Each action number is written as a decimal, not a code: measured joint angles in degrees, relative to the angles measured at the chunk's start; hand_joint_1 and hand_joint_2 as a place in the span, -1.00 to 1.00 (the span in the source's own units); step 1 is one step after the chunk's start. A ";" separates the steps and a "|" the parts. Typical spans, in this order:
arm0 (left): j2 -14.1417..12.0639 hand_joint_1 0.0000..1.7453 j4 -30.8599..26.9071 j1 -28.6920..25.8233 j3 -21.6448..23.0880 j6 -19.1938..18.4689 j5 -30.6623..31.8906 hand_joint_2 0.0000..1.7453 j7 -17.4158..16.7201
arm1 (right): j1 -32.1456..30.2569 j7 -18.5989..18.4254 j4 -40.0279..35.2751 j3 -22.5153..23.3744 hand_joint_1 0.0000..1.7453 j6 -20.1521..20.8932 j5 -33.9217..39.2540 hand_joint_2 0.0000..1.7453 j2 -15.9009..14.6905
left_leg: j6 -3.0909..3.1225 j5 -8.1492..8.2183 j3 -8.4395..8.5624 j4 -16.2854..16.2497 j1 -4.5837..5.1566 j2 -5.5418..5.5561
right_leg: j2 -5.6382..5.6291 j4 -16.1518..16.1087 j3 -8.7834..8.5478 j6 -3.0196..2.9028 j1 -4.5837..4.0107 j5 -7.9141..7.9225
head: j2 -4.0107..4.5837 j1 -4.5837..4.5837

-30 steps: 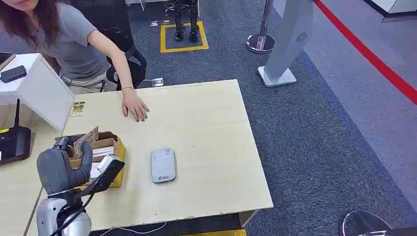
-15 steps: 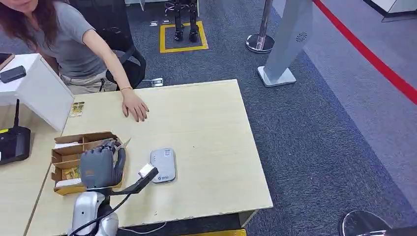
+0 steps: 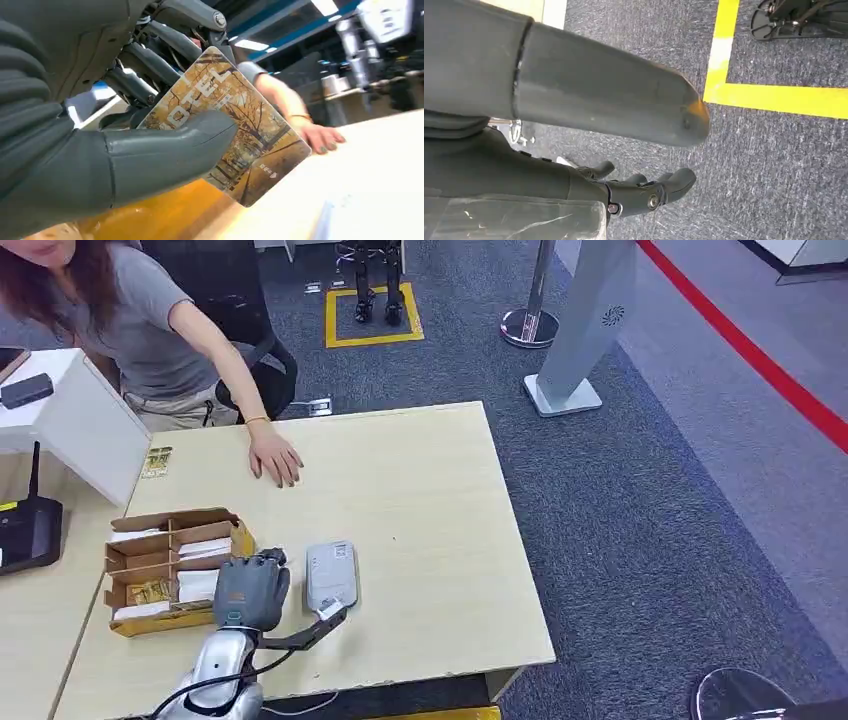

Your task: Pass the card to the sensor for recognition and then transmit it.

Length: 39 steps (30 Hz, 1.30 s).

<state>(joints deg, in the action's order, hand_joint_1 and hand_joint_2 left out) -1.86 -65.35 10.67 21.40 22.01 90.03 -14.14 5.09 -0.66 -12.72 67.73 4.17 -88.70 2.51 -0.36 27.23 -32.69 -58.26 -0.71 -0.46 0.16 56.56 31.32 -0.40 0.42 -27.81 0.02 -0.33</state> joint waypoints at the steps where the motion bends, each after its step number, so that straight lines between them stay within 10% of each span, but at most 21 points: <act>1: -0.43 1.00 0.79 0.28 1.01 0.44 0.00 1.00 -0.85 | 0.03 0.00 0.00 -0.07 -1.00 0.00 -0.09 -1.00 0.00 | 0.00 0.00 0.00 0.00 0.00 0.00 | -0.01 0.00 0.00 0.00 0.00 0.00 | 0.00 0.02; 12: -3.45 1.00 4.11 2.45 8.70 2.23 0.00 1.00 -4.83 | 0.03 0.00 0.00 -0.15 -1.00 0.17 -0.09 -1.00 0.00 | 0.00 0.00 0.00 0.00 0.00 0.01 | 0.00 0.01 0.00 0.00 0.00 0.00 | 0.00 0.00; 22: -7.98 1.00 4.61 6.72 22.09 4.76 0.02 1.00 -16.41 | 0.09 0.02 0.00 -0.94 -1.00 0.37 -0.31 -1.00 0.00 | 0.03 -0.02 0.00 0.00 0.00 0.01 | 0.00 0.01 -0.01 0.00 0.00 0.00 | 0.00 0.00; 39: -10.42 1.00 4.61 8.60 28.61 4.70 0.02 1.00 -18.77 | 0.09 0.02 0.00 -1.09 -1.00 0.33 -0.31 -1.00 0.00 | 0.03 -0.02 0.00 0.00 0.00 0.00 | 0.00 0.01 0.00 0.00 0.00 0.00 | 0.02 0.00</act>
<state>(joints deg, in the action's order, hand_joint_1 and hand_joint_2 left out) -12.28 -60.74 19.26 50.01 26.71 90.05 -32.92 5.18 -0.63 -12.72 66.64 4.50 -89.00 2.51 -0.34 27.21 -32.69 -58.26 -0.71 -0.46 0.16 56.57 31.31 -0.40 0.42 -27.81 0.04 -0.33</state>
